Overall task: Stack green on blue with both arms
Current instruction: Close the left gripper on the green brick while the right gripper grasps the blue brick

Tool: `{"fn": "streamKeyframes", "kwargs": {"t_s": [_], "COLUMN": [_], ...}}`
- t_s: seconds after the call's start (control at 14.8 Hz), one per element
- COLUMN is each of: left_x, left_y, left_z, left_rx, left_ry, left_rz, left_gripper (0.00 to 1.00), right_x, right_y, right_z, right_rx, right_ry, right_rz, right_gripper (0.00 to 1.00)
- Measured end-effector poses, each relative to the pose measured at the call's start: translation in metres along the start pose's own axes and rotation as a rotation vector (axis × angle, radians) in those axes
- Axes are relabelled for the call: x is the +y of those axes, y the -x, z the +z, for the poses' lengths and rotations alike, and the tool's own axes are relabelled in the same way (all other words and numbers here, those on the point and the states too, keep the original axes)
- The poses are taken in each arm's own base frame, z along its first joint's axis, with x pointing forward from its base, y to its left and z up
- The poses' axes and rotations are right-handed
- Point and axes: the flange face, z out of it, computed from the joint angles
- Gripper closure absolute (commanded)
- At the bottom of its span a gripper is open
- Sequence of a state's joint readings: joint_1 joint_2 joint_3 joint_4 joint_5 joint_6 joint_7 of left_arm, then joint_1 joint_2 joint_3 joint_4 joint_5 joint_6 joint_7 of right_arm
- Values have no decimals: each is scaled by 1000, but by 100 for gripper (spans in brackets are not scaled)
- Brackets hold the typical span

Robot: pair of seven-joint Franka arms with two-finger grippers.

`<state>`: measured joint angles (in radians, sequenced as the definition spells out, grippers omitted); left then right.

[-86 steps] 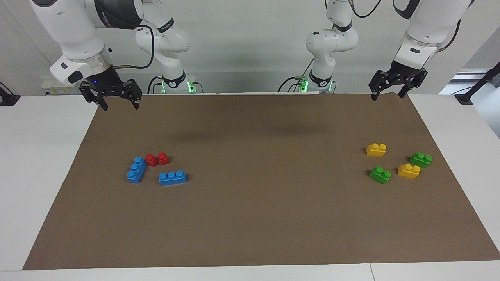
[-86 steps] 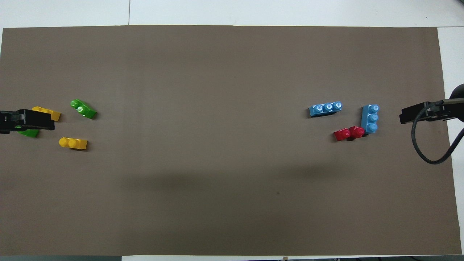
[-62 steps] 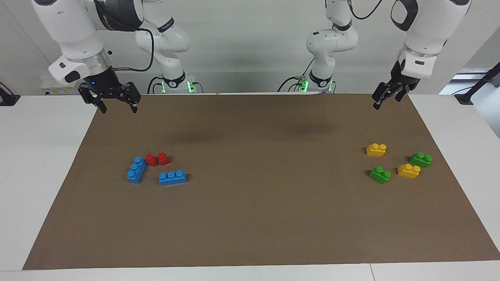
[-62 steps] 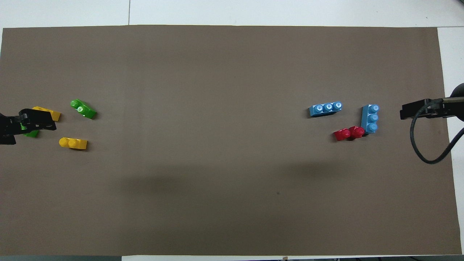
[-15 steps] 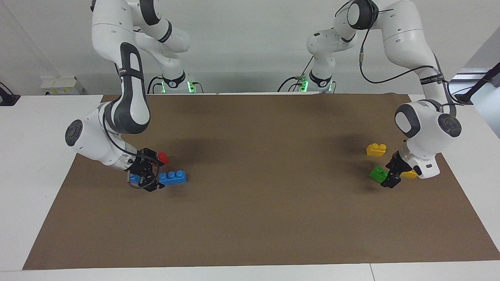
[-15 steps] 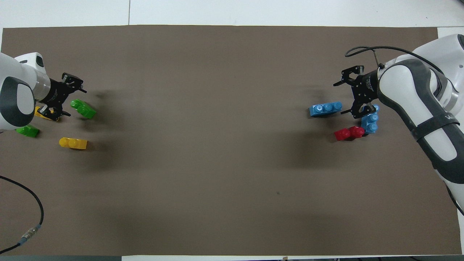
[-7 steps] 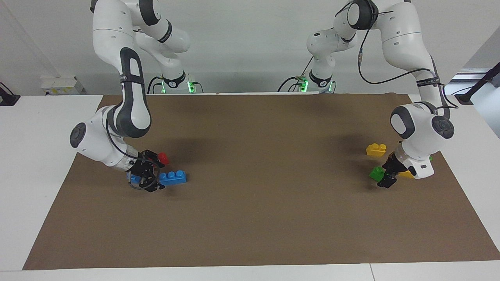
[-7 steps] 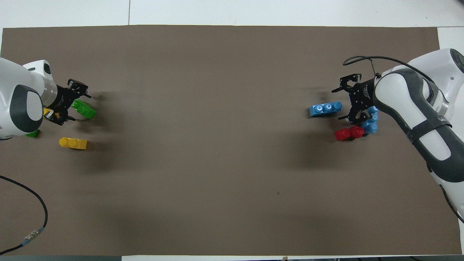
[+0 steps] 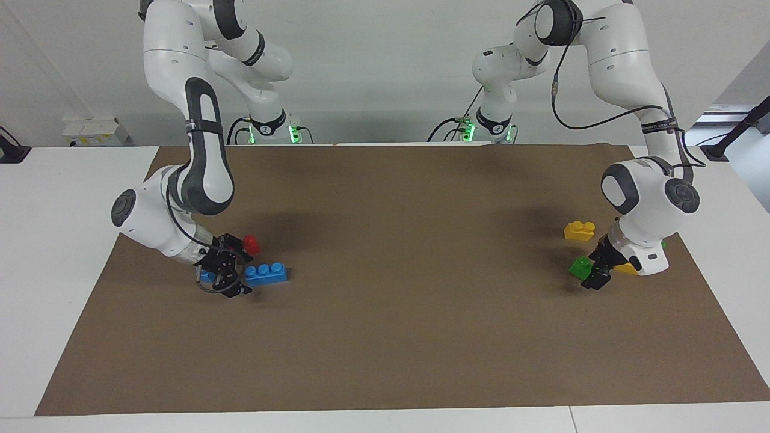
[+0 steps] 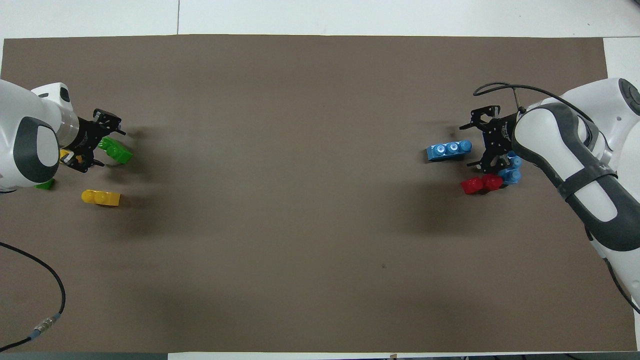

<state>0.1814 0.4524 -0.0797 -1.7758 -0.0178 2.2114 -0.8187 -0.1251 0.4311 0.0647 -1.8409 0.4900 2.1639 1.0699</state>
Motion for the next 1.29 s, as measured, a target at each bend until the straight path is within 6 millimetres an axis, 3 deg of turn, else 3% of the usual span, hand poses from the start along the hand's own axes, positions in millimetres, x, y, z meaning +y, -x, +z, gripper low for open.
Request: {"fn": "streamKeyframes", "kwargs": {"t_s": [0.07, 0.14, 0.2, 0.27, 0.34, 0.41, 0.81, 1.08, 1.29], "left_x": [0, 0, 0, 0, 0, 0, -4, 3, 6], "left_y": [0, 0, 0, -1, -1, -2, -7, -5, -6], "left_z": [0, 0, 0, 0, 0, 0, -2, -9, -30], "left_rx": [1, 1, 2, 3, 5, 7, 13, 23, 32], "left_ry": [1, 2, 2, 3, 5, 7, 15, 24, 32], "left_rz": [0, 0, 0, -1, -2, -4, -12, -1, 1], "left_gripper": [4, 21, 37, 76, 93, 100, 100, 100, 100], "right_x": [0, 0, 1, 2, 3, 4, 6, 6, 5], "right_y": [0, 0, -1, -2, -3, -4, -2, -1, -1], "right_z": [0, 0, 2, 4, 6, 8, 14, 14, 14], "right_rx": [-1, 0, 3, 8, 13, 15, 25, 25, 25], "right_ry": [-1, -2, -6, -11, -15, -16, -24, -25, -25], "right_rz": [1, 2, 4, 6, 9, 10, 8, 7, -3], "right_gripper": [9, 11, 12, 15, 19, 22, 71, 86, 97]}}
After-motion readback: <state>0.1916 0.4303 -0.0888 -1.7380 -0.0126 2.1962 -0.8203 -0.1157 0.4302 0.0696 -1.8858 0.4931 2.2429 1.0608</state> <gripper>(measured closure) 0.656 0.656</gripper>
